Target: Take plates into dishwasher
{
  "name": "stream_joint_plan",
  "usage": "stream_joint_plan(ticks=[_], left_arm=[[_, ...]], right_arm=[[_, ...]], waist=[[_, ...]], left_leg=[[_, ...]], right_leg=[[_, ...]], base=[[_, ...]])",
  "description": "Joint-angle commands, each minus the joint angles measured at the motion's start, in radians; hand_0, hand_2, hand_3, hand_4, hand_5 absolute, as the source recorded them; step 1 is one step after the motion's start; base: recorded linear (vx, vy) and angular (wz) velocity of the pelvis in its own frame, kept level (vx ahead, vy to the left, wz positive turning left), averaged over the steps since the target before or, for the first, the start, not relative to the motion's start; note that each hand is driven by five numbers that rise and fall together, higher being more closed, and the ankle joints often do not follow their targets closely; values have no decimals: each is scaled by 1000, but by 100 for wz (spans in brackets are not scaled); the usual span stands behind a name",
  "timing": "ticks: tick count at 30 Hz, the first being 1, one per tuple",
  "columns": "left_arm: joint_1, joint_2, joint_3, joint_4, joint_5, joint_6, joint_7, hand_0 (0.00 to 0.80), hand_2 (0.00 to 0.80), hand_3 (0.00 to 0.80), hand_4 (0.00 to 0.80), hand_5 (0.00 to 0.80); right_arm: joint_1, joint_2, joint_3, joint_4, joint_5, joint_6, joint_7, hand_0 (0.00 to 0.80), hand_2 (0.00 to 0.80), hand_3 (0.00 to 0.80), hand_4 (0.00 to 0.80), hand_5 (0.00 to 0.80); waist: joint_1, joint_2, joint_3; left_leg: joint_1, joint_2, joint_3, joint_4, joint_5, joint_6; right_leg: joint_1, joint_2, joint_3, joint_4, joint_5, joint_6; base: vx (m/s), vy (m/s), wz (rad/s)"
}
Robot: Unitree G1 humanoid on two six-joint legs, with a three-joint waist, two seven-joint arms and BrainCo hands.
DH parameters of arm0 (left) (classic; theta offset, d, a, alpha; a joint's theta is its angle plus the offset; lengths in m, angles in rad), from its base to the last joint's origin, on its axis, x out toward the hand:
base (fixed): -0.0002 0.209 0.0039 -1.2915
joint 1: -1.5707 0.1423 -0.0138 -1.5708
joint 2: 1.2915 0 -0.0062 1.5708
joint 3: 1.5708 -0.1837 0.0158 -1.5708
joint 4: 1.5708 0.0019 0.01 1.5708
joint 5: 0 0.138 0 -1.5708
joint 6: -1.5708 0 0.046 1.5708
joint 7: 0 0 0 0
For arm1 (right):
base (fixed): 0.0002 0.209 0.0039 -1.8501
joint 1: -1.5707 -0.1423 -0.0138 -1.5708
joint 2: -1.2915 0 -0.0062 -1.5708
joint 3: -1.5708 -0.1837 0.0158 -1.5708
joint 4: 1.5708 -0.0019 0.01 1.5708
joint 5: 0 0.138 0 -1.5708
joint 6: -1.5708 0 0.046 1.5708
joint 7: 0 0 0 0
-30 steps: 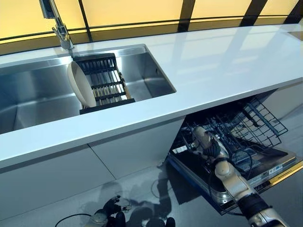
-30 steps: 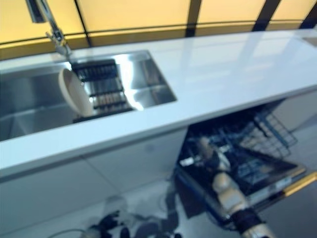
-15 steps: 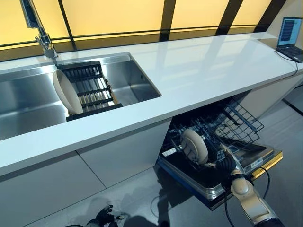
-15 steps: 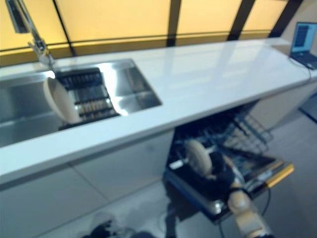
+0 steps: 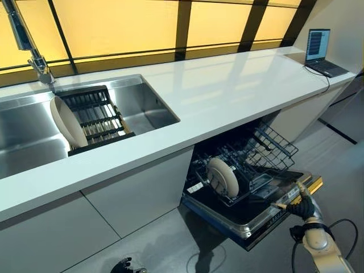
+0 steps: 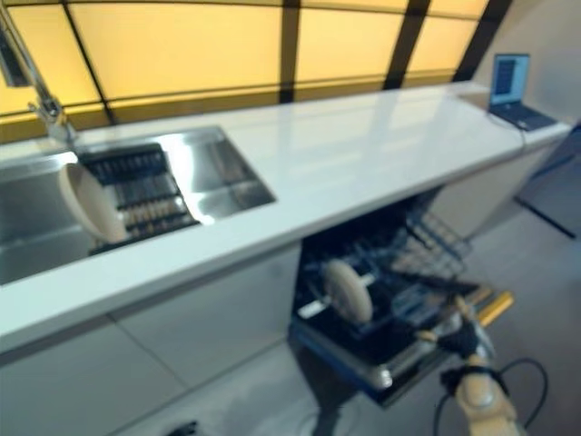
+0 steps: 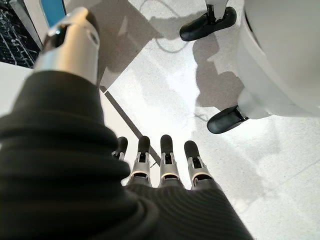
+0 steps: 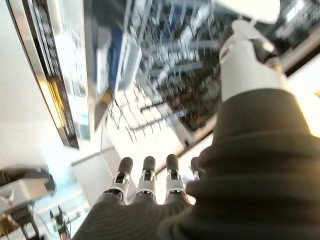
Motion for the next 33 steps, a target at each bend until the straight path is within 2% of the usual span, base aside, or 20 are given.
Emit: stream_joint_plan(ticks=[1, 7, 15, 25, 33], left_arm=[[-31, 6, 24, 1, 18, -24, -1, 0, 0, 0, 0, 0], [-8, -3, 28, 12, 9, -30, 3, 0, 0, 0, 0, 0], [15, -15, 25, 56, -4, -51, -5, 0, 0, 0, 0, 0], [36, -29, 34, 94, -24, -76, -3, 0, 0, 0, 0, 0], [53, -22, 54, 91, -35, -64, 11, 0, 0, 0, 0, 0]], right_arm=[[-38, -73, -85, -120, 67, -79, -37, 0, 0, 0, 0, 0], [-55, -105, -141, -223, 143, -94, 5, 0, 0, 0, 0, 0], [-112, -133, -152, -291, 308, -125, 103, 0, 0, 0, 0, 0], [-201, -138, -109, -307, 343, -125, 155, 0, 0, 0, 0, 0], [-273, -137, -74, -307, 351, -114, 161, 0, 0, 0, 0, 0]], waist=[[11, 2, -18], [17, 10, -42], [40, 13, -75], [77, 6, -94], [112, 5, -93]], left_leg=[[-8, -18, -3, 2, -44, 53], [2, -26, -7, 1, -50, 54], [17, -41, -20, -1, -58, 58], [38, -64, -42, 3, -71, 68], [52, -99, -73, 19, -89, 98]], right_leg=[[-33, -14, 31, 96, -44, 35], [-19, -20, 25, 94, -53, 32], [9, -32, 3, 91, -65, 26], [43, -49, -34, 86, -70, 24], [45, -89, -54, 142, -71, 39]], base=[[46, 32, -2], [53, 37, 1], [71, 43, 3], [87, 52, 11], [93, 86, 16]])
